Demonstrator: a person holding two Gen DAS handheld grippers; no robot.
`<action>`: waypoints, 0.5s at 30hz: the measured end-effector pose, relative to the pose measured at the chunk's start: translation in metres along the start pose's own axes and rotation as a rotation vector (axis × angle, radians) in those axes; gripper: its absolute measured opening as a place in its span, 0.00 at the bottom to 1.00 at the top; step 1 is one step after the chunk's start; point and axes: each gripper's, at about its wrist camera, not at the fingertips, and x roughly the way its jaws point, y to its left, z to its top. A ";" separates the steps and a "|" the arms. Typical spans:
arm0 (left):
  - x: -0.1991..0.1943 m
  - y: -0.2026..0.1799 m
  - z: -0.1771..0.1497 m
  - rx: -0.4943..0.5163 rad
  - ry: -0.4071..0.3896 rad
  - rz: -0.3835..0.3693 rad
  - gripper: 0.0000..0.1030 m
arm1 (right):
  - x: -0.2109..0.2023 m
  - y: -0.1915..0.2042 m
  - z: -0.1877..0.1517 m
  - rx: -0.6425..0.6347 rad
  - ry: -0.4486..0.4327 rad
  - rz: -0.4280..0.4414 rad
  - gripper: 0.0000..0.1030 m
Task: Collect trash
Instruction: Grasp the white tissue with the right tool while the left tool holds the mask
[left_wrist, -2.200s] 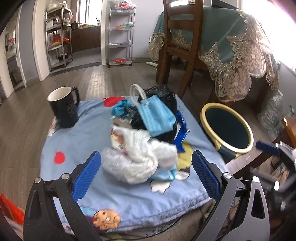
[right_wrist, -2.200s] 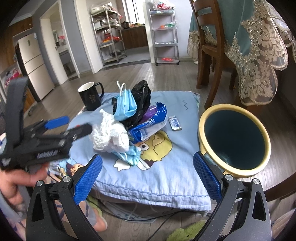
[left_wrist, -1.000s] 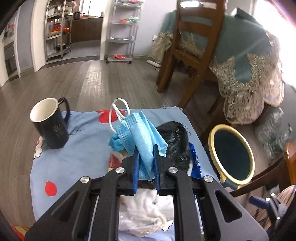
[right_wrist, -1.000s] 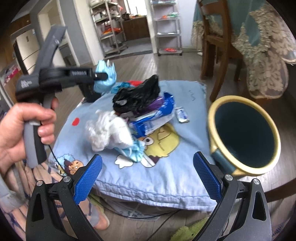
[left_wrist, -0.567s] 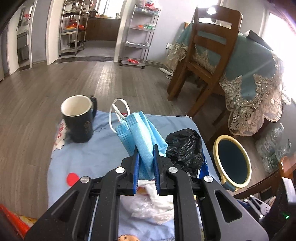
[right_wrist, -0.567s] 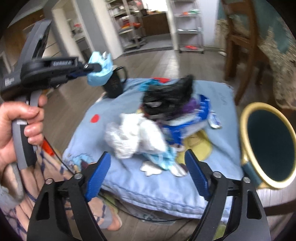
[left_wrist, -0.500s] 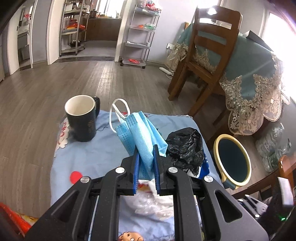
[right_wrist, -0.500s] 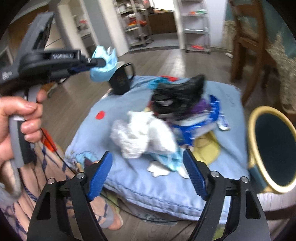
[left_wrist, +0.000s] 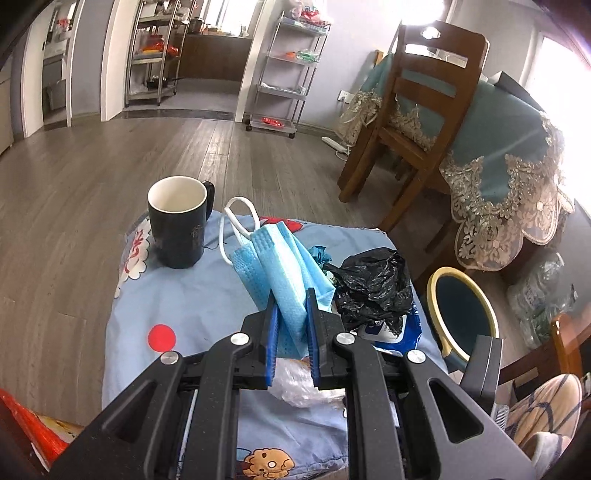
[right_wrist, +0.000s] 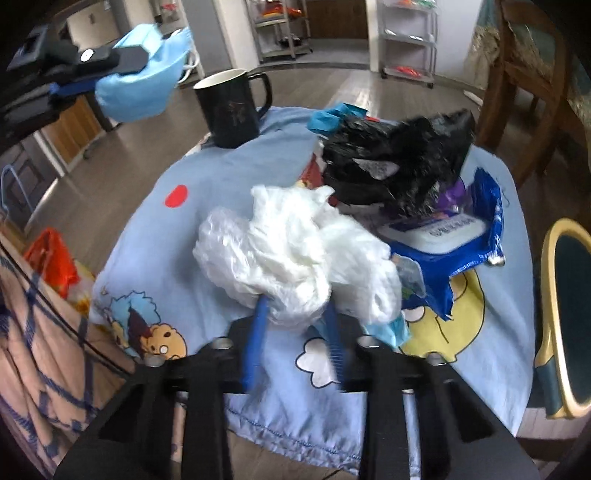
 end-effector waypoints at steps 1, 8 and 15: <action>0.000 0.000 0.000 -0.001 -0.003 -0.001 0.12 | -0.002 -0.002 0.000 0.007 -0.008 0.010 0.22; -0.001 -0.003 0.002 0.002 -0.016 -0.009 0.12 | -0.035 -0.004 0.008 0.028 -0.077 0.083 0.18; -0.003 -0.007 0.002 0.018 -0.019 -0.013 0.12 | -0.088 -0.020 0.026 0.050 -0.186 0.092 0.18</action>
